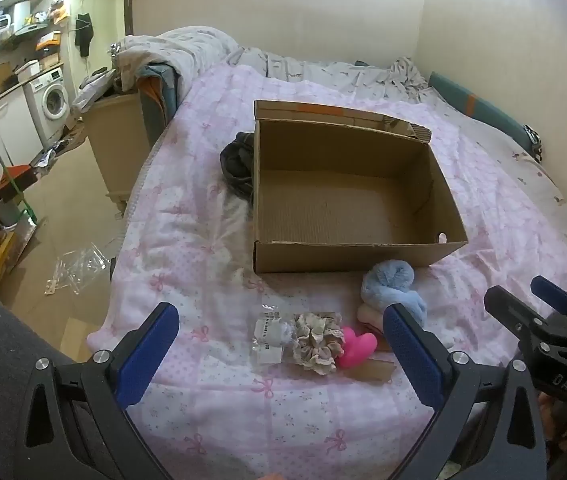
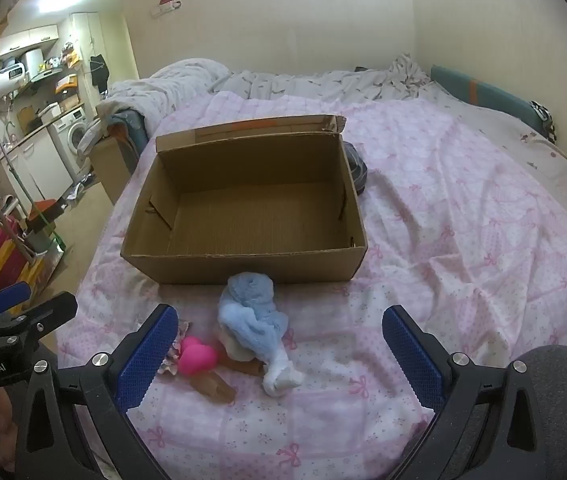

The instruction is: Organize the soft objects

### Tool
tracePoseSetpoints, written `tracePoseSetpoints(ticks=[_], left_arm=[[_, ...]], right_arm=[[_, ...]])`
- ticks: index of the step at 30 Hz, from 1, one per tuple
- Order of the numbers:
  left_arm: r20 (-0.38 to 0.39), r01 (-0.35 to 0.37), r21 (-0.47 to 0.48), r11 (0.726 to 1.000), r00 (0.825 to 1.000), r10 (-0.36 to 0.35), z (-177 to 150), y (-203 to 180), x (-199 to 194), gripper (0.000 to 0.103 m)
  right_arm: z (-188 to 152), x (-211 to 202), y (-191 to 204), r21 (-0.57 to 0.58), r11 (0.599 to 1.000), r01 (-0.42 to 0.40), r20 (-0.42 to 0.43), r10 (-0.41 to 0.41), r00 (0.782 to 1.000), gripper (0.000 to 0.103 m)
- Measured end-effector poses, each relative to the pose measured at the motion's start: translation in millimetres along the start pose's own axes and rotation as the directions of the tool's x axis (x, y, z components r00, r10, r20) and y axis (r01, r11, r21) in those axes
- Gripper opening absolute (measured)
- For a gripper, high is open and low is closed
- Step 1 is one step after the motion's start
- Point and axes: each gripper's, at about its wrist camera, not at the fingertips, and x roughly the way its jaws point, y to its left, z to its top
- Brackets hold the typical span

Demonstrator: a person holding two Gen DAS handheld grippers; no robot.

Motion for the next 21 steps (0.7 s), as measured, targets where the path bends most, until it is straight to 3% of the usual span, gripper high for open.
tracePoseSetpoints(ticks=[21], left_arm=[[0.005,-0.017,0.010,1.000,1.000,0.017,3.2,-0.2,-1.9,0.102]], right_arm=[[0.7,0.2,0.4,0.003,1.000,-0.001,-0.004,0.001,1.000,0.103]])
